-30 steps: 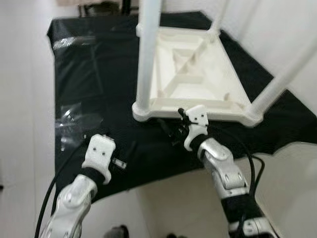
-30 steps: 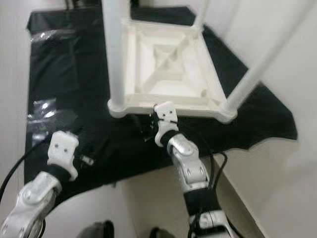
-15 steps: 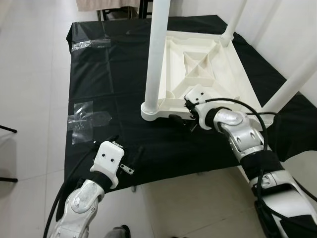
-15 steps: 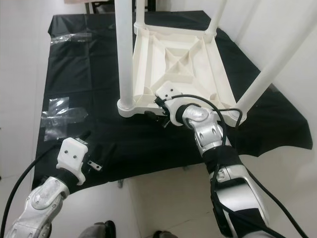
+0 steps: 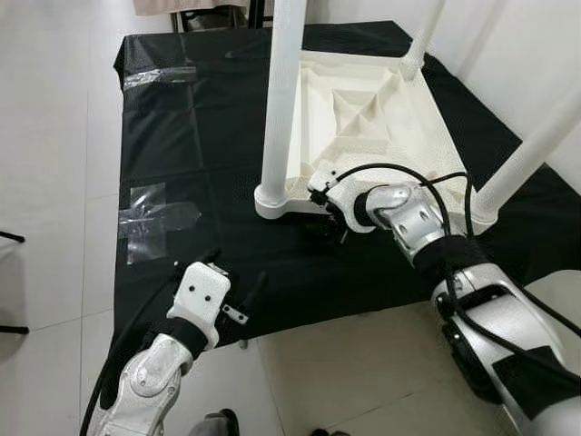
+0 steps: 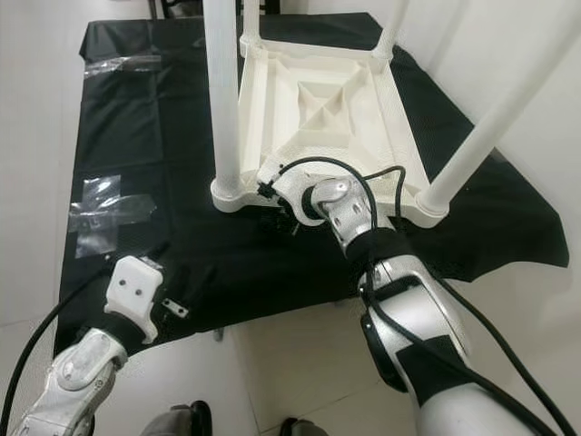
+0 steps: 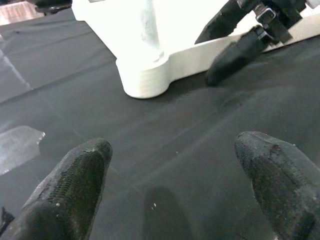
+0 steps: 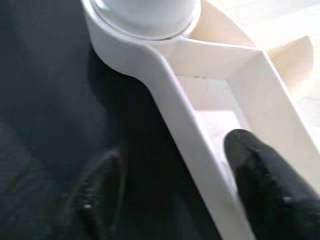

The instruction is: Building children table

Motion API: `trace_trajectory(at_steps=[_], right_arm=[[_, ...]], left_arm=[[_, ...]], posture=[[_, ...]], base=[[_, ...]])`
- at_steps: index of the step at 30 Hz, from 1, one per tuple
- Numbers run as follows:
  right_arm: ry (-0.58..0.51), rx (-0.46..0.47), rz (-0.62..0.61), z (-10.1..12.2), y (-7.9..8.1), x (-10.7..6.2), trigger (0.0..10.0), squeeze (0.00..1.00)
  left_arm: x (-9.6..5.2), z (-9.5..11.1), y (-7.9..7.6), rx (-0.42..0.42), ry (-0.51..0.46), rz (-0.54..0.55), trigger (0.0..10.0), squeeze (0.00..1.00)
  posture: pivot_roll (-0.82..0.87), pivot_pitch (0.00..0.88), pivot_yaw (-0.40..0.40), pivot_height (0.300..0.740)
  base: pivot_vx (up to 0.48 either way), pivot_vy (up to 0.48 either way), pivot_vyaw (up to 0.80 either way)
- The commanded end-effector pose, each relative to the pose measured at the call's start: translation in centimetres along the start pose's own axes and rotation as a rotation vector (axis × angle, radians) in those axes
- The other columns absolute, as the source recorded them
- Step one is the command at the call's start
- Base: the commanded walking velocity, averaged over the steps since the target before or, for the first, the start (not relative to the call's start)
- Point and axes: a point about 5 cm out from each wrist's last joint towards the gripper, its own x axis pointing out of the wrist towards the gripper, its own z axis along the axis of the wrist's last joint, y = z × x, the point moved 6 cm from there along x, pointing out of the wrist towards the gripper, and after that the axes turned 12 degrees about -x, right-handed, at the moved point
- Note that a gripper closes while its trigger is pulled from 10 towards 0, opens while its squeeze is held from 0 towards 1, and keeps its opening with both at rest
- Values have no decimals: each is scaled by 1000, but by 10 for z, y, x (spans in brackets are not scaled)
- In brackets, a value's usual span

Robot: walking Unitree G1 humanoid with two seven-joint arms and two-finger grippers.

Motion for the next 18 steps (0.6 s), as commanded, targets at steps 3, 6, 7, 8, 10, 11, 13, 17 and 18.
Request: trace_trajectory(at_steps=[3,6,7,8,10,11,13,17,18], right_arm=[[-68,-9,89,14,18,10,0,0],[-124,-51,112,27,22,11,0,0],[-124,-51,112,27,22,11,0,0],[-129,-63,120,30,23,11,0,0],[-141,-88,139,35,26,13,0,0],[-147,-107,145,37,27,13,0,0],[-153,-125,155,39,29,13,0,0],[-158,-182,187,44,34,15,0,0],[-148,-243,241,43,44,17,0,0]], left_arm=[[-1,-1,-5,-20,5,-5,10000,0],[0,-1,-5,-22,4,-4,10000,0],[0,-1,-5,-22,4,-4,10000,0],[0,-1,-5,-23,3,-3,10000,0],[0,-1,-5,-25,2,-2,10000,0],[0,-1,-5,-25,1,-1,10000,0],[1,-1,-5,-26,0,-1,10000,0],[1,0,-6,-27,-1,0,10000,0],[1,0,-6,-28,-2,1,10000,0]], posture=[[184,244,-136,740],[182,243,-139,740],[182,243,-139,740],[181,244,-140,740],[179,243,-142,740],[179,244,-145,740],[178,244,-145,740],[176,245,-147,740],[176,245,-147,740]], base=[[0,0,0],[0,0,0],[0,0,0],[0,0,0],[0,0,0],[0,0,0],[0,0,0],[0,0,0],[0,0,0]])
